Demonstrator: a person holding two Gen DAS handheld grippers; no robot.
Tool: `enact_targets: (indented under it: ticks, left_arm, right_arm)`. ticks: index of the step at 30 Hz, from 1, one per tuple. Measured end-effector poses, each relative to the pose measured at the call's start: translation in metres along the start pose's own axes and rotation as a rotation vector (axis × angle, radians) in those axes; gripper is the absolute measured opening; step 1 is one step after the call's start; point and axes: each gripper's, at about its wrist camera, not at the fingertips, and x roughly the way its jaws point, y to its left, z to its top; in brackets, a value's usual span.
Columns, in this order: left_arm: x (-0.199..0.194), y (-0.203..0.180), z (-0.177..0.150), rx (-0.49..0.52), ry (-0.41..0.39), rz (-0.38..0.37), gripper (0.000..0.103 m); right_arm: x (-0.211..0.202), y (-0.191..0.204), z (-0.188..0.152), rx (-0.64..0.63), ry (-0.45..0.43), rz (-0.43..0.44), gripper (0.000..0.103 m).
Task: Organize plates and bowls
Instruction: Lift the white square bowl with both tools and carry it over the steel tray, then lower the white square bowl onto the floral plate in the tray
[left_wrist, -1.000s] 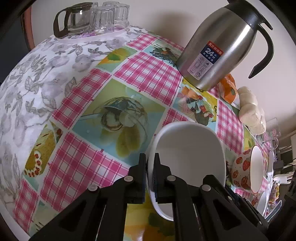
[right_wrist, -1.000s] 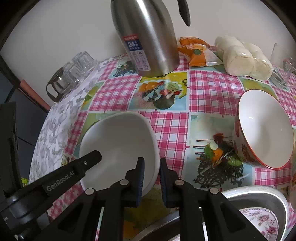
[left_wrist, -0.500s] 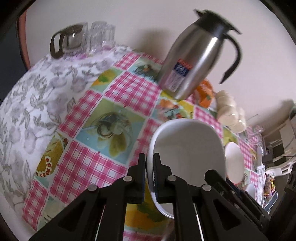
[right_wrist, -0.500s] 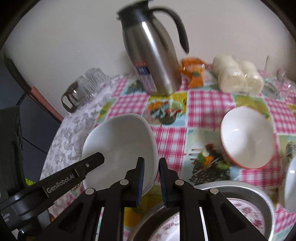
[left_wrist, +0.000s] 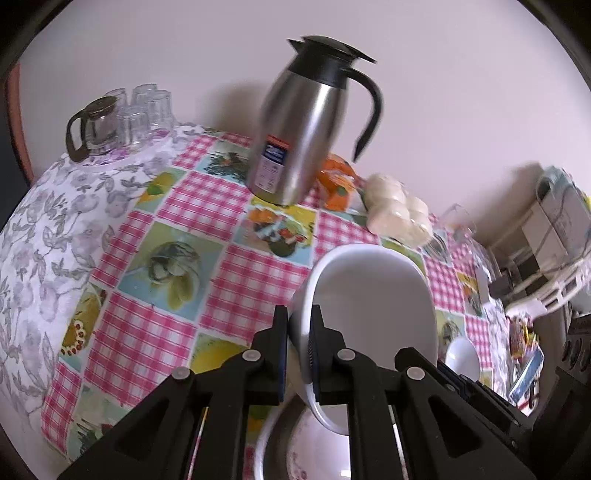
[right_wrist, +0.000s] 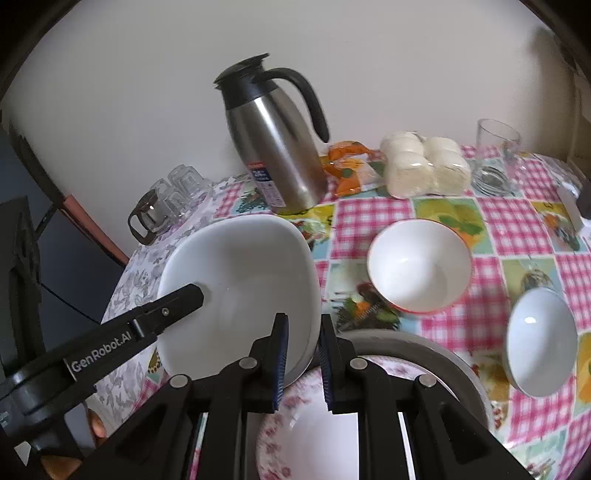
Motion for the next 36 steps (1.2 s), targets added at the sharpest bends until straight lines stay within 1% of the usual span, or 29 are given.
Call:
enact_targets:
  ticks: [7, 10, 16, 23, 31, 36]
  left_arm:
    - [-0.007, -0.024, -0.019, 0.058, 0.017, -0.04, 0.011]
    - [-0.006, -0.033, -0.03, 0.074, 0.042, -0.063, 0.011]
    - [0.001, -0.049, -0.051, 0.116, 0.094, -0.064, 0.012]
    - [0.012, -0.058, -0.068, 0.137, 0.155, -0.043, 0.012]
    - [0.029, -0.051, -0.081, 0.12, 0.233, -0.025, 0.012]
    - [0.034, -0.052, -0.084, 0.124, 0.258, -0.017, 0.012]
  right_arm:
    - [-0.028, -0.022, -0.013, 0.027, -0.027, -0.013, 0.017]
    - [-0.039, -0.032, -0.02, 0.037, -0.034, -0.024, 0.017]
    - [-0.049, -0.051, -0.036, 0.062, -0.009, -0.062, 0.018]
    - [-0.045, -0.067, -0.052, 0.092, 0.046, -0.085, 0.018]
    - [-0.033, -0.068, -0.061, 0.08, 0.096, -0.113, 0.019]
    - [-0.023, -0.068, -0.064, 0.078, 0.133, -0.128, 0.02]
